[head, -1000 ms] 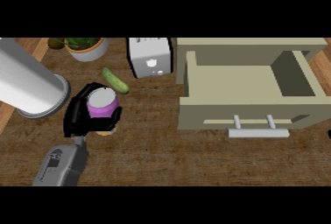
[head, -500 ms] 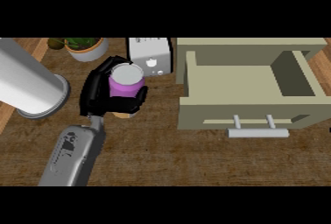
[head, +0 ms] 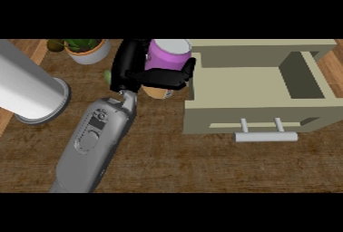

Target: Pick up the can, place it into the drawer and close the drawer

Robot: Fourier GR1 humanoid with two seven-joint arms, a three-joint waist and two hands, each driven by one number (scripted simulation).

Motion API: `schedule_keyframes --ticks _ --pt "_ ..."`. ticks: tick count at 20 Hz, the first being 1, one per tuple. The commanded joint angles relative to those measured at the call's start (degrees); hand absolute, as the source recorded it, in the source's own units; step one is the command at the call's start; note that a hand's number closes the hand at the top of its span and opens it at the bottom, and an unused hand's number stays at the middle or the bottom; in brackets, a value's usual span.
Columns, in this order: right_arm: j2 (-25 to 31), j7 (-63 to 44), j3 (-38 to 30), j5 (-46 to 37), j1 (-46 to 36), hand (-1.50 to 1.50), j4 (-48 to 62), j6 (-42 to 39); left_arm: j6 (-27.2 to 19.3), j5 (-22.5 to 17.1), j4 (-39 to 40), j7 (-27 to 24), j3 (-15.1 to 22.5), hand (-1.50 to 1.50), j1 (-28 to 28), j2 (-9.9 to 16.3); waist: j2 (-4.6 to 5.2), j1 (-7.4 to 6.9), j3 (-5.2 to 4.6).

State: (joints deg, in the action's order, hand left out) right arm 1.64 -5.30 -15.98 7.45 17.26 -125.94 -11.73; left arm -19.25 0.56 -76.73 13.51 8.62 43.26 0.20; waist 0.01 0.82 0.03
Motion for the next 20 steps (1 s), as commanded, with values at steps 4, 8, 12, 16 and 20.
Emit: schedule_keyframes --ticks 4,8,12,16,20 --pt "-0.7 0.0 0.2 -1.0 -2.5 -1.5 1.1 1.2 -1.2 -0.3 4.9 5.2 -1.8 1.5 13.3 0.0 -0.05 -0.35 0.0" --pt "0.0 -1.6 0.2 -0.1 0.1 -1.5 -2.2 -0.7 -8.1 -4.8 17.5 1.6 2.1 1.5 22.2 -0.2 0.2 1.09 0.01" --pt "-0.6 -3.8 2.2 -2.0 -1.0 -1.5 -2.6 0.0 -11.5 -6.4 22.3 2.7 3.8 1.5 27.5 -0.2 0.22 1.0 0.01" --pt "-1.6 2.3 1.4 -1.6 -0.2 -1.5 2.0 -1.1 -9.0 -8.6 30.6 -0.5 0.7 1.5 32.7 -0.2 0.35 1.15 0.04" --pt "1.9 -4.0 -2.1 1.1 -4.7 -1.5 0.0 0.1 -11.2 -11.9 33.5 -0.1 5.3 1.5 35.7 -0.2 0.3 1.17 0.02"
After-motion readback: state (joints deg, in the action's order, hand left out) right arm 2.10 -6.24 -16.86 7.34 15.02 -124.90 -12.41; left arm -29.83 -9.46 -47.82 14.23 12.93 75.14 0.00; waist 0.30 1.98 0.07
